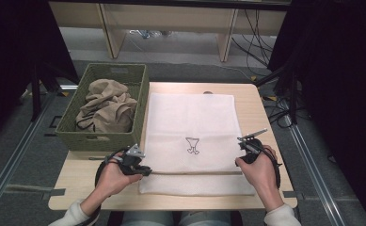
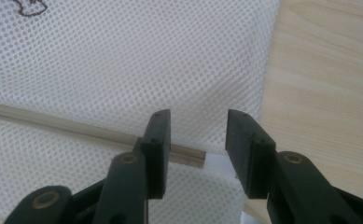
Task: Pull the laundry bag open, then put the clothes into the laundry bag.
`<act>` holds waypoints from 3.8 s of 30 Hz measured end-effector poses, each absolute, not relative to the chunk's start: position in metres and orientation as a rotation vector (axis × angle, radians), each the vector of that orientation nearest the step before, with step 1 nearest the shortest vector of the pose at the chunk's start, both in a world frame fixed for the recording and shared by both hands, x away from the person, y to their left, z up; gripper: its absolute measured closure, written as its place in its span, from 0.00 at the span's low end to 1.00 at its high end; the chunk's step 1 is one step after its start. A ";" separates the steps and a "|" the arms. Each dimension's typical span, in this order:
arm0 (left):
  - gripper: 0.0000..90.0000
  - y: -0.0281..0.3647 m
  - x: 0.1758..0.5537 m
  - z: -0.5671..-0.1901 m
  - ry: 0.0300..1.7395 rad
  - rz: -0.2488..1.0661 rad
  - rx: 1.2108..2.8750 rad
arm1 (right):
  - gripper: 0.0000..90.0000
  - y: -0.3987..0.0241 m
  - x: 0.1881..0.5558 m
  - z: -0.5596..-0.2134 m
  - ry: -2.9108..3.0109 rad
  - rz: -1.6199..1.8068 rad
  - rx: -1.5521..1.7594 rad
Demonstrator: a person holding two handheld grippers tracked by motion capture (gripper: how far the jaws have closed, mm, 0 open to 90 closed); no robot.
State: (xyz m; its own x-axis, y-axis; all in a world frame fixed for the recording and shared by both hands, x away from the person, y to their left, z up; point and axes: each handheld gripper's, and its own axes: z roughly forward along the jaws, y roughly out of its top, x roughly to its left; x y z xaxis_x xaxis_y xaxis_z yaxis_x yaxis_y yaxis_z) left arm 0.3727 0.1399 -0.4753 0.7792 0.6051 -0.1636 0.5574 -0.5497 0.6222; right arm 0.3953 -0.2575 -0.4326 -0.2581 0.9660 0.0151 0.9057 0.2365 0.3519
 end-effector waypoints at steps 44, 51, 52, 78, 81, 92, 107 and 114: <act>0.42 0.152 0.362 -0.463 0.855 0.286 1.942 | 0.59 -0.169 0.412 -0.451 2.649 0.585 1.385; 0.41 0.153 0.364 -0.463 0.865 0.278 1.937 | 0.55 -0.145 0.416 -0.461 2.721 0.551 1.293; 0.41 0.153 0.365 -0.463 0.861 0.268 1.943 | 0.54 -0.142 0.416 -0.464 2.730 0.548 1.266; 0.41 0.150 0.365 -0.466 0.846 0.243 1.959 | 0.63 -0.126 0.414 -0.479 2.785 0.411 1.127; 0.41 0.149 0.365 -0.467 0.849 0.254 1.952 | 0.71 -0.125 0.416 -0.478 2.785 0.390 1.116; 0.41 0.150 0.365 -0.466 0.855 0.256 1.958 | 0.93 -0.127 0.422 -0.477 2.784 0.376 1.144; 0.49 0.159 0.362 -0.453 0.808 0.336 1.841 | 0.98 -0.127 0.418 -0.450 2.650 0.557 1.183; 0.47 0.169 0.360 -0.437 0.793 0.381 1.743 | 0.98 -0.126 0.412 -0.428 2.511 0.690 1.218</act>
